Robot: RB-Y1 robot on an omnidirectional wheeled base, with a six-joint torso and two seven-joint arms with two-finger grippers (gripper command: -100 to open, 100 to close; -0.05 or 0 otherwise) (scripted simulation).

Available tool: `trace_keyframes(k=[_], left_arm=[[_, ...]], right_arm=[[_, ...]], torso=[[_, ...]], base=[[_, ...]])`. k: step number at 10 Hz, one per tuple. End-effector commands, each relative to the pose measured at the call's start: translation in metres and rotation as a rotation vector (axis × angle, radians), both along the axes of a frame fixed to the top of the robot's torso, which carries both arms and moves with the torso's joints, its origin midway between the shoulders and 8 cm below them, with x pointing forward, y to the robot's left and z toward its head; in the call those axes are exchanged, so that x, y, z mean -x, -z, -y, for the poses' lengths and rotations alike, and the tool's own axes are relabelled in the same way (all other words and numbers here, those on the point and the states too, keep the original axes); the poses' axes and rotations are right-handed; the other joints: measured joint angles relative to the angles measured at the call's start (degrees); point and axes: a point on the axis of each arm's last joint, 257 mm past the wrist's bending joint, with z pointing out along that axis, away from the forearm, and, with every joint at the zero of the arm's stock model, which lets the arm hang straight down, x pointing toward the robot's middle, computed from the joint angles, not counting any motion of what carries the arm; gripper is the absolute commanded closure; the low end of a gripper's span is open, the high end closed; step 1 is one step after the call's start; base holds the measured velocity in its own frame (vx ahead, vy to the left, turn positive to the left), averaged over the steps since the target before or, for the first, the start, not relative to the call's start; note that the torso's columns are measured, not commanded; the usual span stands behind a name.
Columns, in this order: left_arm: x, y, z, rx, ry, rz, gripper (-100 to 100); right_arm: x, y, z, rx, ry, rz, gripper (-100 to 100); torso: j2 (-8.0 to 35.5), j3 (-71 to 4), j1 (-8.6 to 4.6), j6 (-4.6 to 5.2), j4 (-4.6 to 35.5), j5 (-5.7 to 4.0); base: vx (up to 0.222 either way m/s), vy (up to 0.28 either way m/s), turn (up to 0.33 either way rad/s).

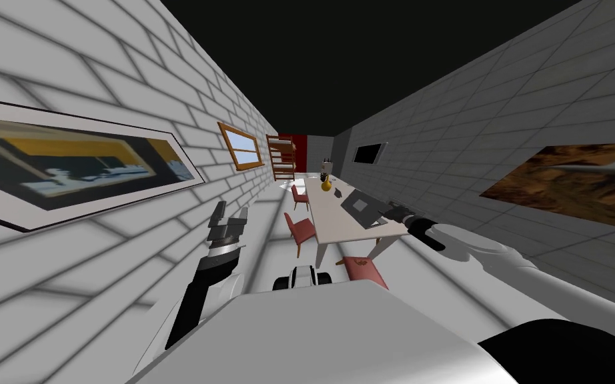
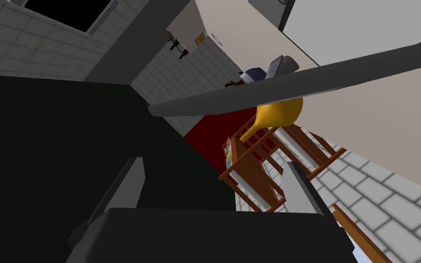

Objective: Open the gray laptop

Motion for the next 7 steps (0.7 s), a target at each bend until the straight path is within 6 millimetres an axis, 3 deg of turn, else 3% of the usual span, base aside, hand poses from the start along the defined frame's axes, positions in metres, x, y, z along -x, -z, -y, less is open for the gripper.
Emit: trace_keyframes(k=[1, 7], left_arm=[[0.0000, 0.0000, 0.0000, 0.000, 0.000, 0.000, 0], [0.0000, 0.0000, 0.0000, 0.000, 0.000, 0.000, 0]], right_arm=[[0.0014, 0.0019, -0.0013, 0.142, -0.017, -0.039, -100], [0.0044, 0.0040, -0.0093, 0.491, -0.074, -0.122, -100]], torso=[[0.0, 0.0, 0.01, 0.00, 0.0, 0.00], [0.0, 0.0, 0.02, 0.00, 0.0, 0.01]], base=[[-0.011, -0.029, 0.037], [-0.007, -0.026, 0.037]])
